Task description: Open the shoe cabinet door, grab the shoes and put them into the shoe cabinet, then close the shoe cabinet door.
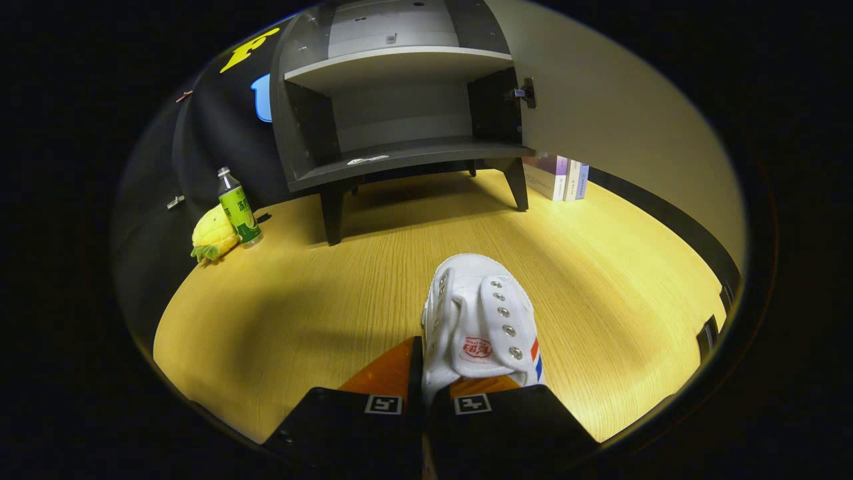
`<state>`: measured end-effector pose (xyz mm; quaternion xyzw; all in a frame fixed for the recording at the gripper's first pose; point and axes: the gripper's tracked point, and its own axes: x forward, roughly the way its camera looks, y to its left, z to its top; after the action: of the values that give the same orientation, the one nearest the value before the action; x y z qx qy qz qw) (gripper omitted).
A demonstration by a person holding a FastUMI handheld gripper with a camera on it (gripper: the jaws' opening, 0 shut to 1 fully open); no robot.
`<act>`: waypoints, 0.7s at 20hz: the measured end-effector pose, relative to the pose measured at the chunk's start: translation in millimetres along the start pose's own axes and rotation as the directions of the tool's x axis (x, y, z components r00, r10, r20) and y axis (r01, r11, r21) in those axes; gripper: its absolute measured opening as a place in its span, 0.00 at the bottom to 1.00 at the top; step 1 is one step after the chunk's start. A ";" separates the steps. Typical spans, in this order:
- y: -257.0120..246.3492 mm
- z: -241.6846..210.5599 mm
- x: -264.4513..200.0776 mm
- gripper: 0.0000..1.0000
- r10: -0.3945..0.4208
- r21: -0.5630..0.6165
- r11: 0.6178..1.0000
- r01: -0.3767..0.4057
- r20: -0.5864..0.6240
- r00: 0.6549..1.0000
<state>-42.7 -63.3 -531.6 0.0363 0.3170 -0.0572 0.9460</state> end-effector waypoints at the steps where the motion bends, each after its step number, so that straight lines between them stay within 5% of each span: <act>1: -0.6 -5.4 1.2 0.14 -0.004 0.003 1.000 0.004 -0.007 1.000; 3: -1.2 -1.0 2.7 0.05 0.001 0.022 1.000 -0.001 -0.003 1.000; 14: -1.4 45.9 -34.6 0.05 0.007 -0.056 0.998 -0.006 0.024 1.000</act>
<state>-43.0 -66.5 -474.2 0.0103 0.3068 -0.0458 0.9506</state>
